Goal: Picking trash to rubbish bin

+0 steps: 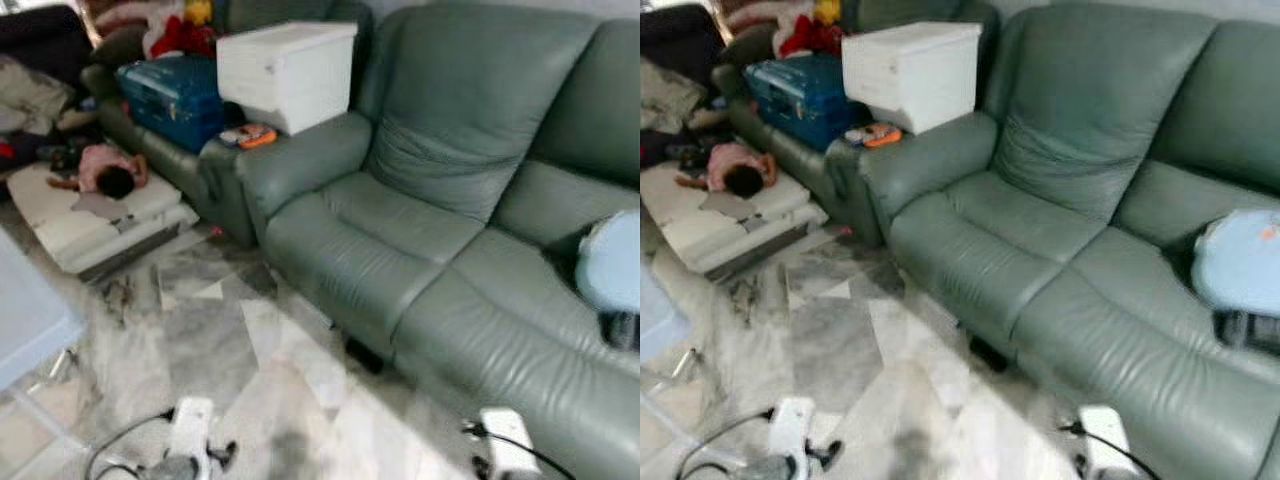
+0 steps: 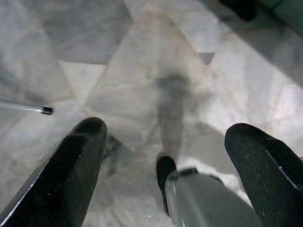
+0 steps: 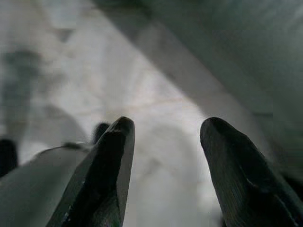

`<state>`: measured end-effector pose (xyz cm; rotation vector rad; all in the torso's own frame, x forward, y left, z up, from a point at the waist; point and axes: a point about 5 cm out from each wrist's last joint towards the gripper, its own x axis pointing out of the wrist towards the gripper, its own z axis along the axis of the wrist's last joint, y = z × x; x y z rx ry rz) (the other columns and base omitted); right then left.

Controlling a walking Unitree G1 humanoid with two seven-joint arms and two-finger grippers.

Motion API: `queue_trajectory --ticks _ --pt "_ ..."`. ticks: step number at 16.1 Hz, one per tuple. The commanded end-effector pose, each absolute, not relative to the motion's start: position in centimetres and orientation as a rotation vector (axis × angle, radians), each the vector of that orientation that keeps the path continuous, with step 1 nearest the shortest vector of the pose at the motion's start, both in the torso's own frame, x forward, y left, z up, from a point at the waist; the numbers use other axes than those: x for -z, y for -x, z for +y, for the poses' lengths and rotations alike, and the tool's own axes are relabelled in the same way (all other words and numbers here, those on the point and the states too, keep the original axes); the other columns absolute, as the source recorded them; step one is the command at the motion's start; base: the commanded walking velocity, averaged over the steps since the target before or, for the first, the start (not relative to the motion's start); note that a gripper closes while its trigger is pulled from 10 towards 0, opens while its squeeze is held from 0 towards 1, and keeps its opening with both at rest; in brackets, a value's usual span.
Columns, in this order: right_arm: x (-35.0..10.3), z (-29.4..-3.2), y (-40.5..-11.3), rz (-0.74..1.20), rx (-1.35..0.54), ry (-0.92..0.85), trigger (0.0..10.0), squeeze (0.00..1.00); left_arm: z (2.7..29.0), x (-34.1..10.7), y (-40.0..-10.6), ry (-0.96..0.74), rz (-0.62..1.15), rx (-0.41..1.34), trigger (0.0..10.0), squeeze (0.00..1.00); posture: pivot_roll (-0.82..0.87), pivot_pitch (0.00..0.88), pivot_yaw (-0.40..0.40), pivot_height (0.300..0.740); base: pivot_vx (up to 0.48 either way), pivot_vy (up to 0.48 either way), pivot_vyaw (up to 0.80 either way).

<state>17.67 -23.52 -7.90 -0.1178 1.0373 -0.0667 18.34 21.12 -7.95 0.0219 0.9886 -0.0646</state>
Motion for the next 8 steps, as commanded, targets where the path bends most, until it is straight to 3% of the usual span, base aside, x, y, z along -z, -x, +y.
queue_trajectory --ticks 1,8 --pt "7.73 -22.13 -18.67 1.010 0.029 0.098 10.0 0.00 22.73 7.68 -18.22 -0.060 0.996 0.035 10.0 0.00 0.01 0.000 0.010 0.740 0.330 0.000 0.00" --pt "7.78 -21.79 -18.73 1.014 0.017 0.091 10.0 0.00 22.70 7.68 -18.25 -0.064 0.998 0.039 10.0 0.00 0.01 0.000 0.011 0.740 0.332 0.000 0.00"
